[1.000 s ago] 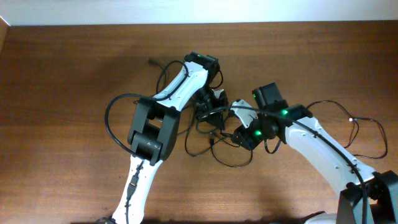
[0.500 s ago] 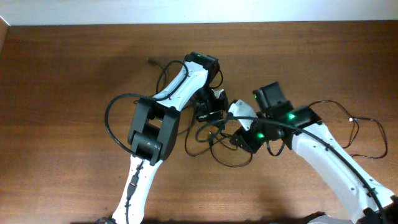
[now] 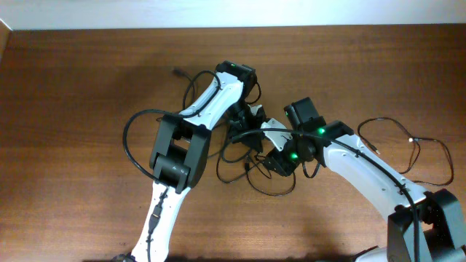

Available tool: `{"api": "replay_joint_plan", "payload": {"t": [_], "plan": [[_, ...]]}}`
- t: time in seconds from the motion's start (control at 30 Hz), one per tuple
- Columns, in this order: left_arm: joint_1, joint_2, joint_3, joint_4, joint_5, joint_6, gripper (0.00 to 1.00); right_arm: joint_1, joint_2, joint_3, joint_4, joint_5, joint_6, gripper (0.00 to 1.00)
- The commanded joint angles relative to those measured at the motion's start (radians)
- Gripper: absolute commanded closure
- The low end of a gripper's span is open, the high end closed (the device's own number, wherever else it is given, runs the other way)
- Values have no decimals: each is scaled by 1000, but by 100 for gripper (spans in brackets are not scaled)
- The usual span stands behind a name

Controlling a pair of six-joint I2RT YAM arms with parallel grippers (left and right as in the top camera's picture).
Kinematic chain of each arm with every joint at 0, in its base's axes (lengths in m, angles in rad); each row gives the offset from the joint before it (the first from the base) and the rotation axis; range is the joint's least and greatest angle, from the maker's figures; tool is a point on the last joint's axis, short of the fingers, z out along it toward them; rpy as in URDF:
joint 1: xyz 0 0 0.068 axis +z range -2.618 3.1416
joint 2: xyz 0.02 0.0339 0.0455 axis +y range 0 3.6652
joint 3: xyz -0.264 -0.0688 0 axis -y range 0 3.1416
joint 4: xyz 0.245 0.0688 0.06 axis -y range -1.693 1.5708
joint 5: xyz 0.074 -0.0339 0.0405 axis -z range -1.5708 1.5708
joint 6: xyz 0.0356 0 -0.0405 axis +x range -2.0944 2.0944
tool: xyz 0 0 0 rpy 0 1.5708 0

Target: Untangle cables

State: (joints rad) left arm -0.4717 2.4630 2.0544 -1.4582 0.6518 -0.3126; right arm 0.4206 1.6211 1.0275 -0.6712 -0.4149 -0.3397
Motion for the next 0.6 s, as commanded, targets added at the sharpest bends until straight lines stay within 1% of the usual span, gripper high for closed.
{"api": "replay_joint_plan", "payload": {"t": [0.0,0.07,0.1,0.17,0.33,0.47,0.5,0.53,0.57], "plan": [[-4,11,7,-2,15,16,100,6,2,-8,25,-50,7,58],[-4,11,7,-2,15,16,100,6,2,-8,36,-49,7,59],[-4,11,7,-2,15,16,100,6,2,-8,62,-49,8,65],[-4,11,7,-2,15,16,100,6,2,-8,87,-49,15,70],[-4,11,7,-2,15,16,100,6,3,-8,138,-45,53,69],[-4,11,7,-2,15,16,100,6,4,-8,214,-37,145,69],[-4,11,7,-3,15,16,100,6,4,-8,227,-16,185,70],[-4,11,7,-3,15,16,100,6,5,-8,233,5,212,79],[-4,11,7,-3,15,16,100,6,6,-9,236,22,242,82]]}}
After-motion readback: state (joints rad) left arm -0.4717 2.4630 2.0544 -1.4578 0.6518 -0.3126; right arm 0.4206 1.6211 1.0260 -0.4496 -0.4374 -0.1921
